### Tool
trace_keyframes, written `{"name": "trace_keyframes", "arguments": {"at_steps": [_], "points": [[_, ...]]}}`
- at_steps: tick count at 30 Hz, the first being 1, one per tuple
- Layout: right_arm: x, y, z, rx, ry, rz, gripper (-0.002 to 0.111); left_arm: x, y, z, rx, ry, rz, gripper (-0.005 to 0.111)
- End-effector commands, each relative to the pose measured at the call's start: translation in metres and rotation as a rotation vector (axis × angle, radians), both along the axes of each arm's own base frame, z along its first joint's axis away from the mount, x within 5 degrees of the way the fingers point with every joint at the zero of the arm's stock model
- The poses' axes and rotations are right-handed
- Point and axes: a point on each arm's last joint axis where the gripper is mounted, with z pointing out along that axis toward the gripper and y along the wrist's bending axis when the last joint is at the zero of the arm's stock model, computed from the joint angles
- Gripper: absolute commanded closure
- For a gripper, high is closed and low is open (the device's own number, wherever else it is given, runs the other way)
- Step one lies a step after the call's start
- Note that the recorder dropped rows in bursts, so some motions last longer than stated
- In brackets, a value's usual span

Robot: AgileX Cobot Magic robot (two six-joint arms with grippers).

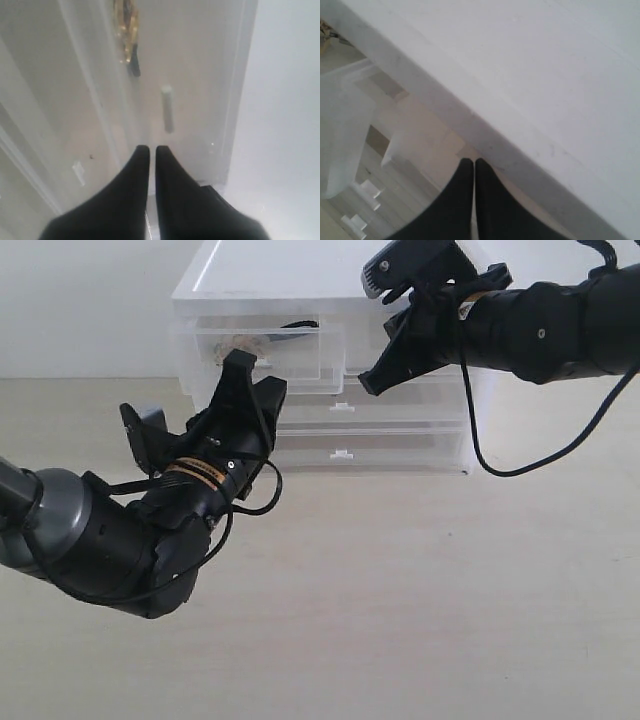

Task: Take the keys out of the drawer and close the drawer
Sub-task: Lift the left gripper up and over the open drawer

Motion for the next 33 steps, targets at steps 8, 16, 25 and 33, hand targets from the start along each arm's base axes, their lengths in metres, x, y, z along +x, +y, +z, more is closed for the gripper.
{"name": "trace_keyframes", "arguments": {"at_steps": [8, 16, 25, 33], "points": [[0.005, -0.004, 0.007, 0.016, -0.039, -0.019, 0.109, -0.042, -0.012, 0.048, 0.489, -0.336, -0.125, 0.103], [0.005, -0.004, 0.007, 0.014, -0.033, -0.018, 0.109, -0.036, 0.011, 0.123, 0.931, -0.614, -0.151, 0.103], [0.005, -0.004, 0.007, 0.014, -0.032, -0.018, 0.109, -0.011, 0.039, 0.182, 1.583, -0.573, -0.252, 0.103], [0.005, -0.004, 0.006, 0.01, -0.022, -0.017, 0.109, 0.013, 0.053, 0.207, 1.961, -0.469, -0.381, 0.103]]}}
